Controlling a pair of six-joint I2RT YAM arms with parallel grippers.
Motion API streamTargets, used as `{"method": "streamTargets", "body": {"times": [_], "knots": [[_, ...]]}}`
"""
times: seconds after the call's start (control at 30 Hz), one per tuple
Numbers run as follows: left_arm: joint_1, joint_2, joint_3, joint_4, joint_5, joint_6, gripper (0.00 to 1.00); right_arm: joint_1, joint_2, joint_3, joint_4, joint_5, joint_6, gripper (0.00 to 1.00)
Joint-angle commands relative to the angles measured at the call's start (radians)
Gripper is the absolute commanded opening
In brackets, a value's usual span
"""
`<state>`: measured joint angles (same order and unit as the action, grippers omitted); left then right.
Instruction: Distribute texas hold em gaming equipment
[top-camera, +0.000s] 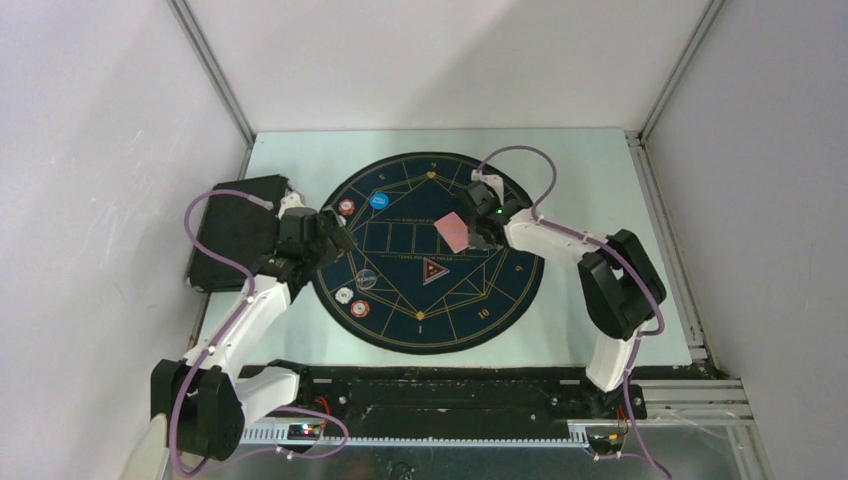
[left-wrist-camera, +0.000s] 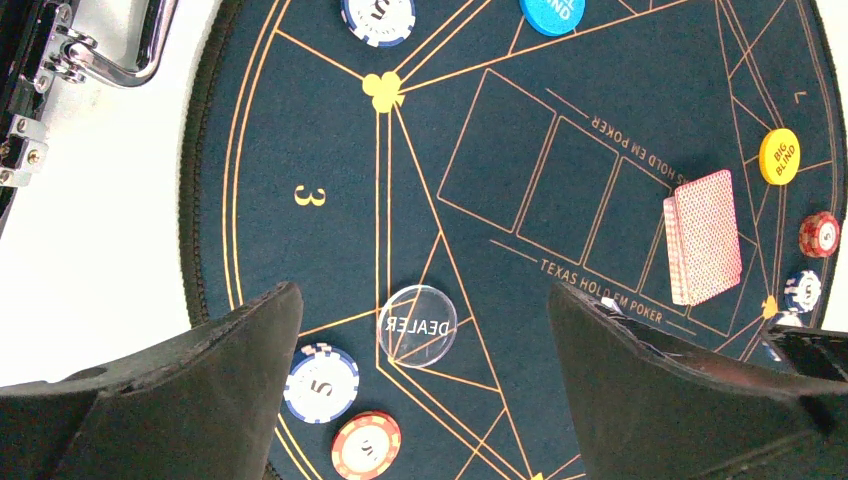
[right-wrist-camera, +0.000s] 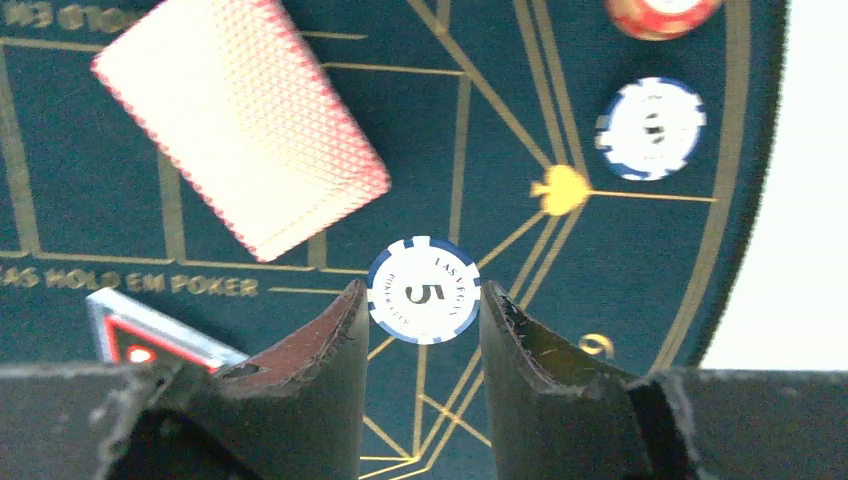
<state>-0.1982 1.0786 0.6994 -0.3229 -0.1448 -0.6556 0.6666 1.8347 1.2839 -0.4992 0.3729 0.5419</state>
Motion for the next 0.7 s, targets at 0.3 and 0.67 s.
{"method": "streamTargets", "body": {"times": [0.3, 0.67], "knots": [[0.001, -0.006, 0.003, 0.026, 0.011, 0.004, 1.00, -0.274, -0.072, -0.078, 0.083, -0.050, -0.032, 0.28], [0.000, 0.016, 0.013, 0.028, 0.021, 0.004, 1.00, -0.331, -0.014, -0.059, 0.167, -0.098, -0.057, 0.29]]}}
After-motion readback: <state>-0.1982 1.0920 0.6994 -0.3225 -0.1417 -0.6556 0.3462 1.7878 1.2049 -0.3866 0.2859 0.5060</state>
